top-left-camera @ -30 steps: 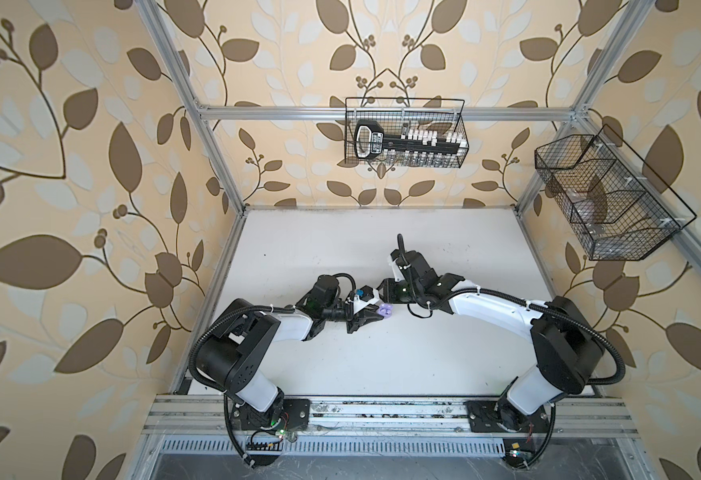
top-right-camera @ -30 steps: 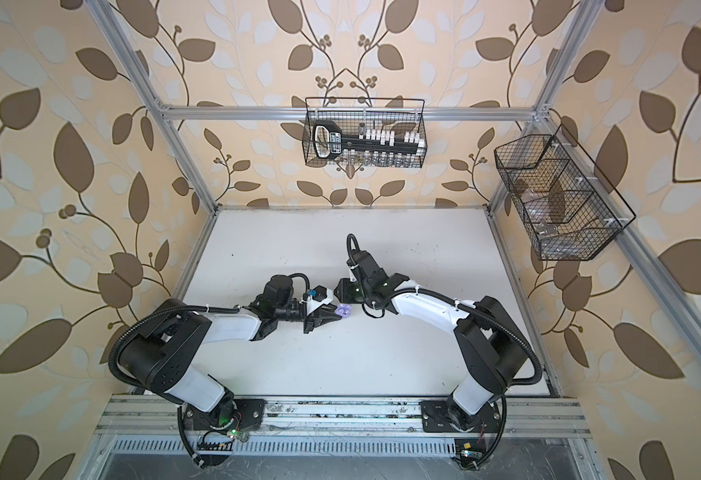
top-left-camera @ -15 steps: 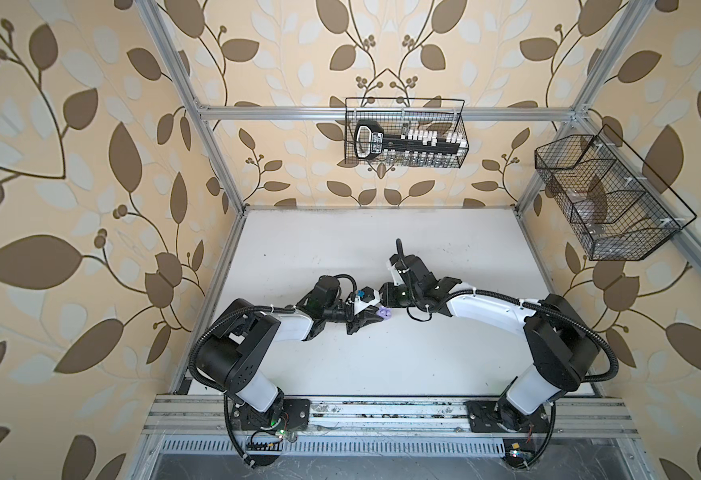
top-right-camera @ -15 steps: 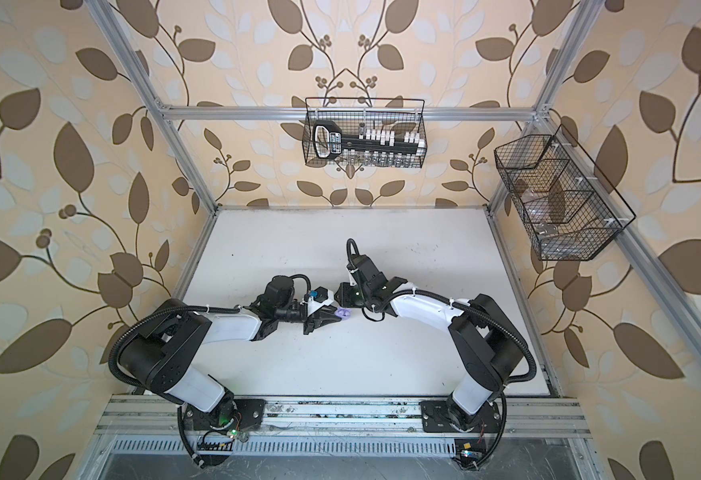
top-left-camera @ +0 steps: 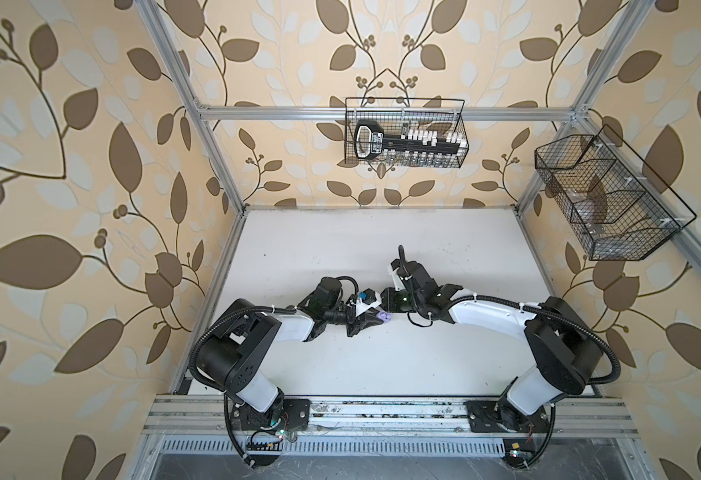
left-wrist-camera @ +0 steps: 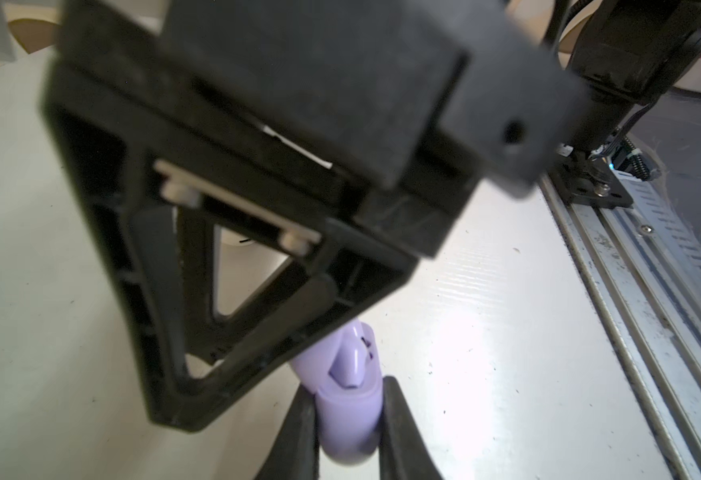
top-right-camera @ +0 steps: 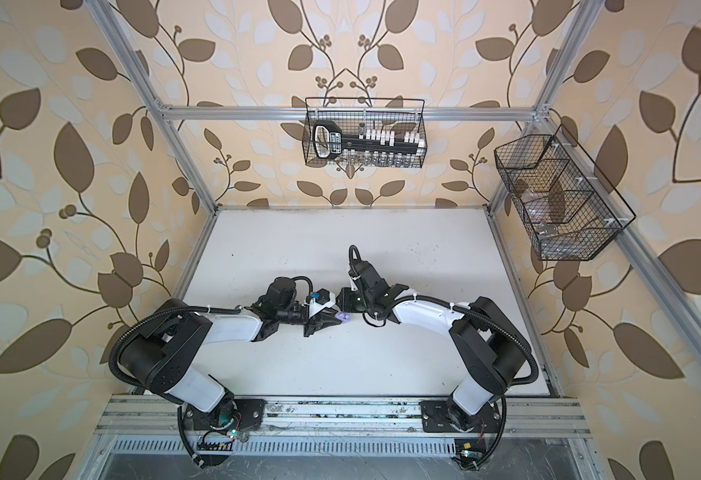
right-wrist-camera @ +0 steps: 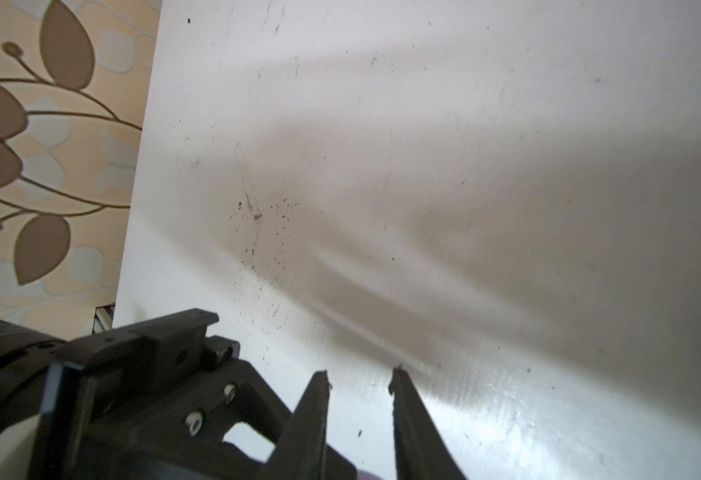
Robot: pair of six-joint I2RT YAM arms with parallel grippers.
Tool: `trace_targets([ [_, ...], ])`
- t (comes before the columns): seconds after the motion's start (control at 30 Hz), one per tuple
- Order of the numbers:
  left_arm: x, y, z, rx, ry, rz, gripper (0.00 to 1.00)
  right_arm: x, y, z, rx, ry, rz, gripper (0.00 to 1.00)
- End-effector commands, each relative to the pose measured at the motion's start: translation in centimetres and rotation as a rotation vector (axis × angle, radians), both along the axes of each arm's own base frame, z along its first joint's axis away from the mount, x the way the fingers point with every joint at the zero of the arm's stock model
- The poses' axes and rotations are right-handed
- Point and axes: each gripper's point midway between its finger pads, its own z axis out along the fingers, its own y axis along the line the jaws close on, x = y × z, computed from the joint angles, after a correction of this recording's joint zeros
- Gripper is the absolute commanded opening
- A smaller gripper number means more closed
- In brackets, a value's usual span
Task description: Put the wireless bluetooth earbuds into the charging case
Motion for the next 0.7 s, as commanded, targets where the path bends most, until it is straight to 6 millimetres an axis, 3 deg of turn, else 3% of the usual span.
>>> trace_targets([
  [0.0, 2.0, -0.7, 3.7, -0.069, -0.141, 0.017, 0.0, -2.0, -0.9, -1.7, -0.044, 0.062, 0.007, 0.27],
  [0.33, 2.1, -0.7, 3.6, -0.07, -0.126, 0.025, 0.0, -2.3, -1.3, -1.5, -0.041, 0.051, 0.001, 0.27],
  [0.67, 2.5, -0.9, 3.5, -0.067, -0.08, 0.04, 0.0, -1.4, -2.7, 0.3, -0.031, -0.024, -0.067, 0.3],
])
